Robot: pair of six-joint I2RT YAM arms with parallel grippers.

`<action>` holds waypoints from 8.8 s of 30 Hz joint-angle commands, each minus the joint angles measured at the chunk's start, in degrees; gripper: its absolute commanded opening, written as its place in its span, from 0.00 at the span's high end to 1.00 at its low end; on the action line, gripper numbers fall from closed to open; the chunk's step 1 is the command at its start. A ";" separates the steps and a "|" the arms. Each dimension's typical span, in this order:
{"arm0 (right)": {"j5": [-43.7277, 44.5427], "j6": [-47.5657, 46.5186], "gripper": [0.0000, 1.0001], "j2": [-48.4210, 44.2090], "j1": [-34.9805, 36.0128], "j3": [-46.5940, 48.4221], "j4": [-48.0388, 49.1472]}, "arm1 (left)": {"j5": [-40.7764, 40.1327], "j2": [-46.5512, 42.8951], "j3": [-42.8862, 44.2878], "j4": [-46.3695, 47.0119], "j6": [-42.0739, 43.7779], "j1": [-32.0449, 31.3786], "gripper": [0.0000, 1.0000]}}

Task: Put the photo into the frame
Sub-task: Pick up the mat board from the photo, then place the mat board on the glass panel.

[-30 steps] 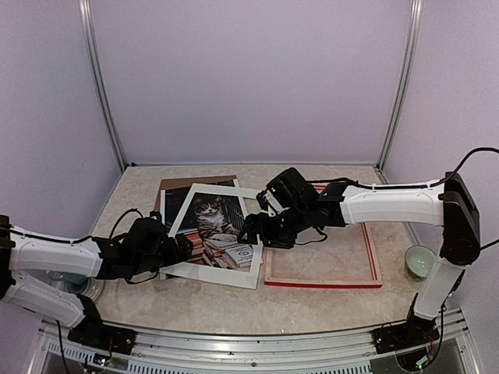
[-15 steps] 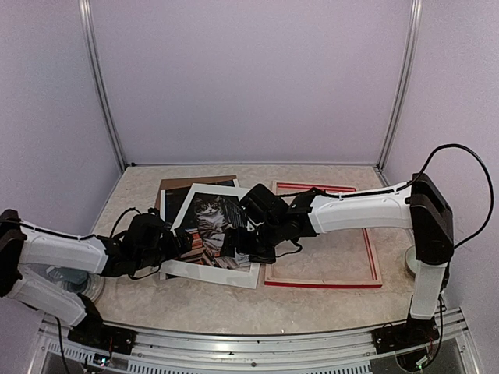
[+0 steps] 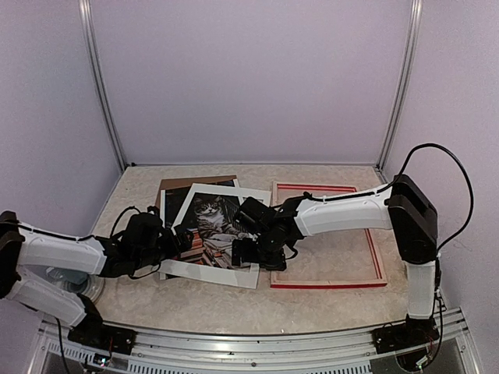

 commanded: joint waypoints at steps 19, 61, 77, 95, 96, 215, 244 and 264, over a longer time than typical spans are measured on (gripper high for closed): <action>-5.37 8.08 0.01 -0.06 -0.24 -3.78 8.13 | 3.21 -0.09 -4.11 3.18 0.64 1.09 0.01; -4.99 17.68 0.02 -12.34 -1.54 -25.40 39.92 | 4.38 1.34 -6.09 4.96 0.09 -0.49 0.01; -2.70 14.38 0.02 -10.79 -1.15 -19.61 30.01 | 4.18 0.96 -6.03 4.19 0.42 -0.58 0.01; -2.38 16.27 0.02 -5.44 -0.24 -14.83 19.57 | 4.22 1.00 -6.03 4.38 0.61 -0.32 0.01; -2.40 16.10 0.02 -4.98 -0.24 -14.34 19.21 | 4.23 0.97 -6.05 4.45 0.57 -0.32 0.01; -20.97 0.75 1.00 -17.76 -17.61 -23.13 30.86 | 0.74 -12.73 -7.38 -0.35 3.34 -0.67 0.01; -17.16 -21.72 1.00 -44.28 -39.08 -37.58 -3.24 | 2.20 -7.01 -6.61 3.23 3.63 -0.76 0.01; -5.13 -32.74 1.00 -42.42 -46.51 -32.52 -17.04 | 2.99 -3.88 -6.39 5.09 3.81 -0.67 0.01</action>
